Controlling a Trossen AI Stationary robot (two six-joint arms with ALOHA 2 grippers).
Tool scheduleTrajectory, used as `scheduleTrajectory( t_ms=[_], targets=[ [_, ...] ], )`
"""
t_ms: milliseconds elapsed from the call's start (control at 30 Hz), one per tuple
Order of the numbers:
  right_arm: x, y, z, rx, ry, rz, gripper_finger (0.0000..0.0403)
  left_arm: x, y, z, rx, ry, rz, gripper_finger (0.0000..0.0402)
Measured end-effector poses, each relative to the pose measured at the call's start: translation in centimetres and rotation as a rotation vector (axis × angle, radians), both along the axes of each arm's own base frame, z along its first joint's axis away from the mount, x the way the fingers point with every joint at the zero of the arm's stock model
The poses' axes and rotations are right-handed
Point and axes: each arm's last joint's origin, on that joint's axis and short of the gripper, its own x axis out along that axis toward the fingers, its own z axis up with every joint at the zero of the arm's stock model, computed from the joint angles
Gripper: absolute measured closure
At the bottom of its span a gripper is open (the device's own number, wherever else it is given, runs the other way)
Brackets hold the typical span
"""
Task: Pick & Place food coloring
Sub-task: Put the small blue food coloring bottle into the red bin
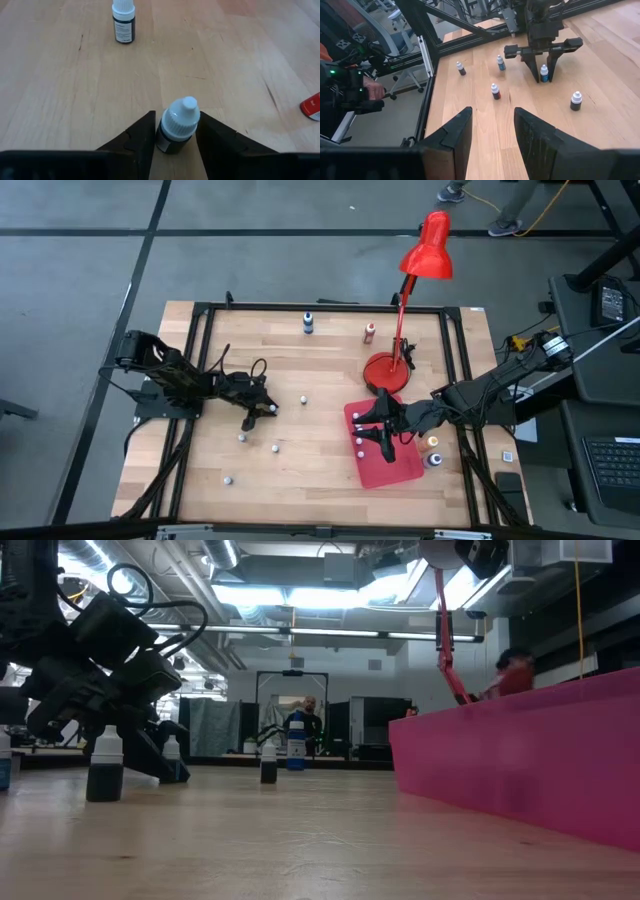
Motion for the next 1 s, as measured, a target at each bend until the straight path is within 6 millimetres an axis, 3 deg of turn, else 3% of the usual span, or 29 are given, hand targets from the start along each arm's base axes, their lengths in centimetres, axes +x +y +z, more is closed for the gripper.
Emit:
scheduleTrajectory(
  t_ms=[367,533,800,1000],
  targets=[
    [0.0,-0.1,0.0,-0.001,0.0,-0.003,0.0256,0.2,0.1,0.3,-0.034,-0.041,0.075,0.0325],
    [0.3,-0.5,0.2,-0.002,-0.022,-0.014,0.0256,1.9,0.2,1.1,-0.115,-0.07,0.142,0.0334],
    [1.3,-1.5,3.7,-0.053,-0.076,0.012,0.0231,6.2,-0.3,4.4,-0.172,-0.15,0.14,0.0334],
    [1.4,-3.0,5.8,-0.029,0.017,-0.044,0.0178,8.7,-0.8,8.8,-0.109,-0.147,0.137,0.0334]
  ],
)
